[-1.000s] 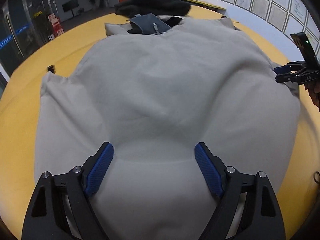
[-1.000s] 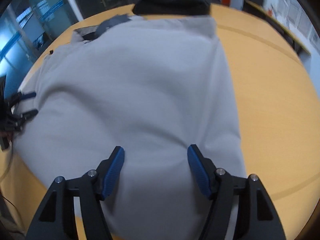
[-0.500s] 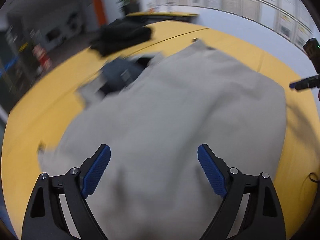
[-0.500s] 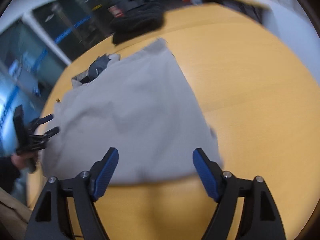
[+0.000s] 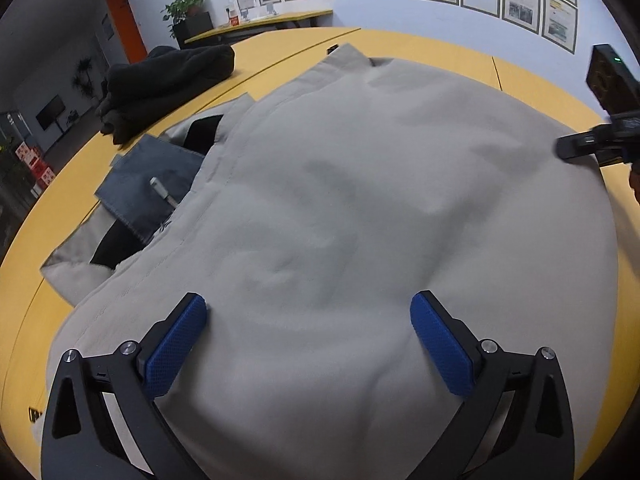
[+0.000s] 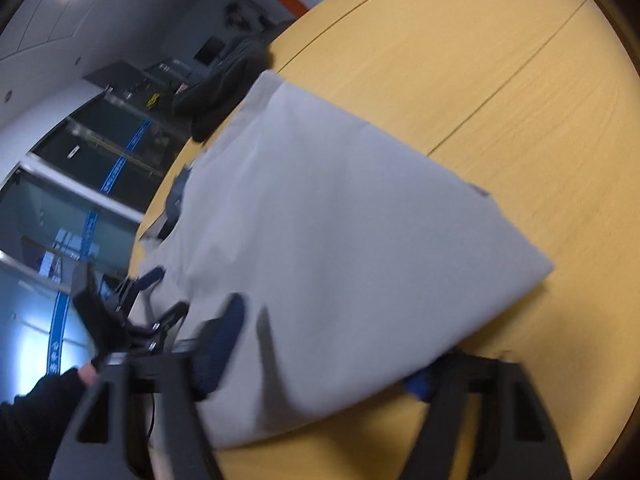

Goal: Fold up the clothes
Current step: 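Grasp the folded jacket edge with the right tool and lift it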

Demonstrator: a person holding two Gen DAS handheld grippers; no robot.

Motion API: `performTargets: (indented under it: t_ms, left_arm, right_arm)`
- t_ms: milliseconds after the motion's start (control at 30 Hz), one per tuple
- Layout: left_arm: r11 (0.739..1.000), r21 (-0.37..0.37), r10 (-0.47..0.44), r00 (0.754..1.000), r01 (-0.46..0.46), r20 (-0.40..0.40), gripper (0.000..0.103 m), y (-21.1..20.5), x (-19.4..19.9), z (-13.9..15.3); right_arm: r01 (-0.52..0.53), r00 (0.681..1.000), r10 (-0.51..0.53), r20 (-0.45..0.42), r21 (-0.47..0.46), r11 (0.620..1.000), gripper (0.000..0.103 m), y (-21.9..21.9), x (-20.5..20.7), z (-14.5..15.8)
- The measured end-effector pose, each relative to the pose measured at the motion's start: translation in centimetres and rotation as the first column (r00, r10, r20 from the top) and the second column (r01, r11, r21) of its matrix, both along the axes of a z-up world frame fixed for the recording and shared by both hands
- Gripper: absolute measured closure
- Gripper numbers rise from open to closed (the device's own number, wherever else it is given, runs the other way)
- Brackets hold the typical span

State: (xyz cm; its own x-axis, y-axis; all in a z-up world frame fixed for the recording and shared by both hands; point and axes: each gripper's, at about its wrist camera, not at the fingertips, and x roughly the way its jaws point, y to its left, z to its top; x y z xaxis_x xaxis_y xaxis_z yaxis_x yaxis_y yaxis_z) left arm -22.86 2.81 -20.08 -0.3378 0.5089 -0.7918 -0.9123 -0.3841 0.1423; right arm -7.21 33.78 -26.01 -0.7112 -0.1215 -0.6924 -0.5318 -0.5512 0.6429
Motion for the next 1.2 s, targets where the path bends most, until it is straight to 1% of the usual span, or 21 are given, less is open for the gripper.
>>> performTargets:
  t_ms: [33,67,100,133,200,267,333,400,467,500,567,633,767,800,867,1000,1067,1100,1133,1167,1200]
  left_arm:
    - [1.0,0.002,-0.001,1.0,0.001,-0.008,0.0,0.2,0.0,0.0]
    - [1.0,0.0,0.001,1.0,-0.001,-0.015,0.0,0.8,-0.1,-0.1]
    - [1.0,-0.004,0.003,1.0,-0.003,-0.018,0.0,1.6,-0.4,-0.2]
    - [1.0,-0.01,0.001,1.0,-0.001,-0.019,0.0,2.1,-0.5,-0.2]
    - [1.0,-0.026,-0.011,1.0,0.011,-0.017,0.0,2.2,-0.3,0.2]
    - [0.999,-0.048,-0.021,1.0,0.02,-0.01,0.0,1.8,-0.2,0.5]
    - [0.997,-0.075,-0.017,1.0,0.017,-0.003,0.0,0.8,0.0,0.5]
    - [0.995,-0.095,-0.012,1.0,0.012,0.003,0.0,0.2,0.3,-0.2]
    - [0.997,-0.072,-0.01,1.0,0.01,-0.005,0.0,0.2,0.5,-0.6]
    - [0.999,-0.053,-0.006,1.0,0.006,-0.001,0.0,0.2,0.4,-0.7]
    - [1.0,-0.027,0.004,1.0,-0.004,0.019,0.0,0.5,-0.1,-0.9]
    - [1.0,-0.01,0.009,0.999,-0.009,0.032,0.0,0.8,-0.5,-1.0]
    - [1.0,-0.023,0.021,0.999,-0.021,0.024,0.0,-0.1,0.2,-1.0]
    - [0.999,-0.032,0.031,0.999,-0.03,0.024,0.0,-0.7,0.5,-1.0]
    - [0.998,-0.05,0.051,0.998,-0.05,0.022,0.0,-1.9,1.0,-0.9]
    - [0.992,-0.085,0.09,0.996,-0.088,0.019,0.0,-4.4,2.1,-0.8]
    - [0.989,-0.089,0.118,0.993,-0.115,0.027,0.0,-5.8,2.7,-0.9]
    - [0.988,-0.068,0.142,0.989,-0.139,0.046,0.0,-6.6,2.8,-1.1]
    - [0.987,-0.05,0.158,0.986,-0.155,0.059,0.0,-7.1,2.8,-1.2]
    - [0.987,-0.032,0.162,0.985,-0.16,0.067,0.0,-7.5,2.7,-1.3]
    - [0.987,-0.013,0.16,0.984,-0.16,0.073,0.0,-7.7,2.6,-1.5]
  right_arm:
    - [0.021,1.0,-0.021,-0.001,-0.026,0.999,0.078,0.5,0.2,-0.3]
    - [0.04,0.999,-0.04,-0.004,-0.051,0.998,0.082,0.9,0.5,-0.5]
    - [0.039,0.999,-0.039,-0.003,-0.04,0.998,0.088,1.2,0.1,-0.3]
    - [0.026,1.0,-0.026,-0.001,-0.008,1.0,0.09,1.3,-0.6,0.1]
    - [-0.001,1.0,0.001,0.001,0.078,0.997,0.092,1.7,-2.5,1.5]
    - [0.005,1.0,-0.003,-0.015,0.145,0.989,0.094,3.0,-4.5,3.3]
    - [-0.003,0.999,0.011,-0.033,0.231,0.973,0.094,3.9,-6.6,5.1]
    - [-0.036,0.998,0.052,-0.042,0.328,0.944,0.095,4.5,-8.3,6.9]
    - [-0.099,0.989,0.135,-0.059,0.41,0.907,0.096,4.0,-9.6,9.1]
    - [-0.146,0.979,0.191,-0.063,0.432,0.89,0.096,2.8,-10.4,10.0]
    - [-0.25,0.947,0.314,-0.067,0.458,0.853,0.096,-0.5,-12.0,11.7]
    - [-0.353,0.9,0.431,-0.071,0.464,0.812,0.096,-4.4,-13.7,13.0]
    - [-0.538,0.792,0.601,-0.107,0.342,0.77,0.096,-14.0,-16.1,12.1]
    - [-0.566,0.773,0.624,-0.109,0.323,0.758,0.096,-15.8,-16.6,11.4]
    - [-0.59,0.77,0.632,-0.083,0.284,0.756,0.096,-17.3,-17.5,9.1]
    - [-0.61,0.768,0.639,-0.042,0.252,0.751,0.096,-17.5,-19.3,6.7]
    - [-0.627,0.75,0.658,-0.066,0.244,0.74,0.096,-17.3,-19.8,7.2]
    - [-0.636,0.739,0.669,-0.082,0.24,0.733,0.096,-17.2,-19.9,7.6]
    - [-0.653,0.718,0.687,-0.112,0.232,0.721,0.096,-17.3,-19.9,8.3]
    - [-0.687,0.674,0.72,-0.164,0.218,0.693,0.096,-18.0,-20.2,9.4]
    - [-0.735,0.609,0.766,-0.207,0.216,0.643,0.096,-19.4,-20.3,10.5]
